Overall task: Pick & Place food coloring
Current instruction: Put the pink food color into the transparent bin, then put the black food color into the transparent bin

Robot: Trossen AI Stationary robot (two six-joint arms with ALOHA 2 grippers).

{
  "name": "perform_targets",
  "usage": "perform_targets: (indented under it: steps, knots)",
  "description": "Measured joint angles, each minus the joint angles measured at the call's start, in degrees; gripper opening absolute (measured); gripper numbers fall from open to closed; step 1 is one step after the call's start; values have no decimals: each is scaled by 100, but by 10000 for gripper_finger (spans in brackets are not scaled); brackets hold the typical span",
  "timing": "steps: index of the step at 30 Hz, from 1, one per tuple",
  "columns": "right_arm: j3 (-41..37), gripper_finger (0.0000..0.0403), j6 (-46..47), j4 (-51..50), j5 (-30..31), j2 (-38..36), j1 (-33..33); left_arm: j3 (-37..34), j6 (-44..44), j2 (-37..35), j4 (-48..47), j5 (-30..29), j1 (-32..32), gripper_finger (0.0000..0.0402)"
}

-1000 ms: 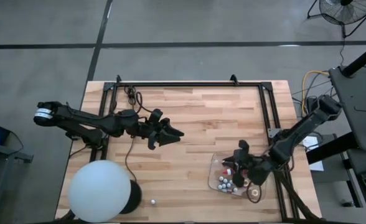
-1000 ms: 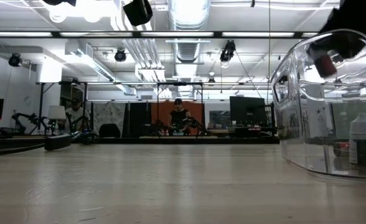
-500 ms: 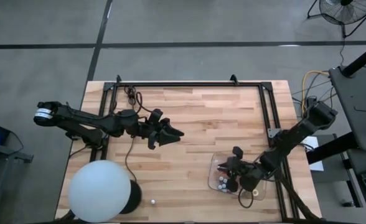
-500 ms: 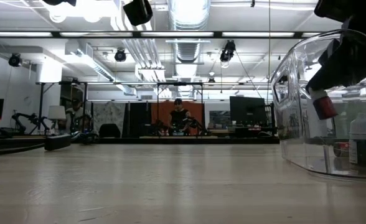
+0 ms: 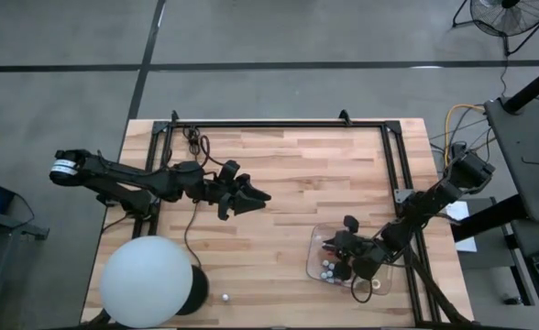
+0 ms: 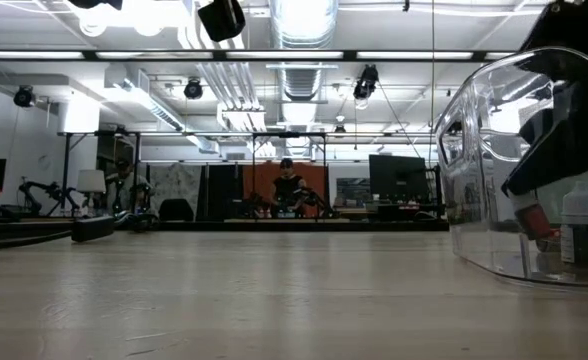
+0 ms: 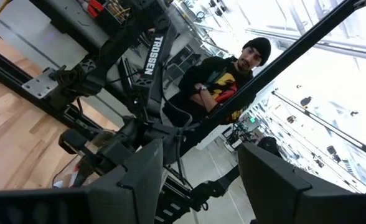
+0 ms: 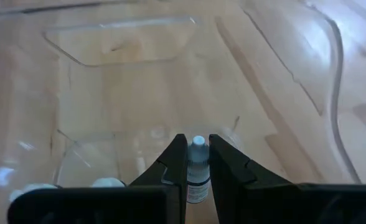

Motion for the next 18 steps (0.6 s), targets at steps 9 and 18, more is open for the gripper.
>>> perform_targets:
  steps: [9, 18]
  knots:
    - [-140, 95, 474, 0, -173, 17, -2, 0, -37, 0, 2, 0, 0, 181]
    - [71, 124, 345, -112, -216, -221, -7, 0, -91, 0, 28, 61, 0, 181]
